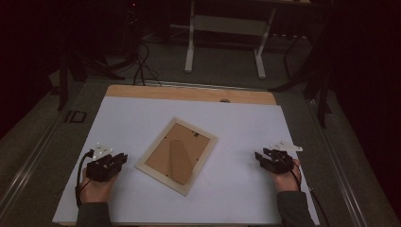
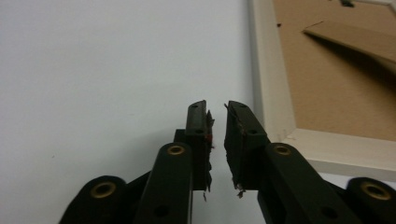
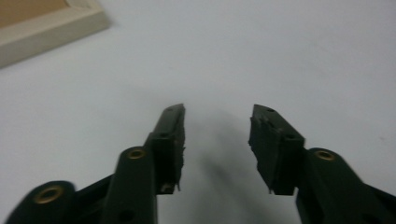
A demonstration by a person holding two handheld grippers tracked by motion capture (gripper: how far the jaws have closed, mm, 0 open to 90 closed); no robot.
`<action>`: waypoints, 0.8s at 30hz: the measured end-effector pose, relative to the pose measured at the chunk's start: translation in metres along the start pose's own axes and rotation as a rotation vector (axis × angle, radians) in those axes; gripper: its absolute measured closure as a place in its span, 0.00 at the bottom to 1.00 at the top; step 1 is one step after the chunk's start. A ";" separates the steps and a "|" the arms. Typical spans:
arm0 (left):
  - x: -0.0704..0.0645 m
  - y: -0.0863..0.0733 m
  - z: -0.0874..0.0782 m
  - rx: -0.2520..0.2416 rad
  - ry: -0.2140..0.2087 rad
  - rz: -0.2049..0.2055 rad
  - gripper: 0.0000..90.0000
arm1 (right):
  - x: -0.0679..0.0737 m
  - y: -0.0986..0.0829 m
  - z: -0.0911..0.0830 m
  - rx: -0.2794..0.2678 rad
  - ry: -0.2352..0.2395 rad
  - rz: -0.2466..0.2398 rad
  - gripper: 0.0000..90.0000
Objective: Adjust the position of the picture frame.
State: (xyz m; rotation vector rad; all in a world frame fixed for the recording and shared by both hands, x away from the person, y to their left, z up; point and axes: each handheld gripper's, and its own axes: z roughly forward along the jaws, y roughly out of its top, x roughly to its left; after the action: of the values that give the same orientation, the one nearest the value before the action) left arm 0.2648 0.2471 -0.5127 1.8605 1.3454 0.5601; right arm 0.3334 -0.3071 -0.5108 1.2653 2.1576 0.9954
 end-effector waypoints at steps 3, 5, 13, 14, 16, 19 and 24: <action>0.001 0.000 0.001 0.004 -0.006 0.001 0.92 | 0.002 0.004 0.001 -0.001 0.028 -0.003 0.69; 0.002 0.000 0.001 0.005 -0.009 -0.003 0.95 | 0.004 0.008 0.002 -0.006 0.042 -0.011 0.71; 0.002 -0.001 0.000 0.004 -0.001 0.010 1.00 | 0.007 0.028 0.002 -0.048 0.095 -0.021 0.80; 0.001 -0.001 0.000 0.004 -0.001 0.009 1.00 | 0.007 0.030 0.002 -0.052 0.098 -0.022 0.81; 0.000 -0.002 -0.001 0.007 0.005 0.016 1.00 | 0.007 0.034 0.002 -0.060 0.093 -0.017 0.82; -0.001 -0.006 -0.002 0.011 0.007 0.016 0.99 | 0.005 0.039 0.003 -0.083 0.096 0.004 0.82; -0.004 -0.008 -0.001 0.023 0.011 0.018 0.97 | 0.002 0.043 0.007 -0.104 0.105 0.036 0.84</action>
State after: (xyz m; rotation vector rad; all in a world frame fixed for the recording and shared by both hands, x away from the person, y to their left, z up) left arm 0.2582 0.2450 -0.5178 1.8920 1.3491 0.5675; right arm 0.3615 -0.2892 -0.4825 1.2324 2.1363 1.1974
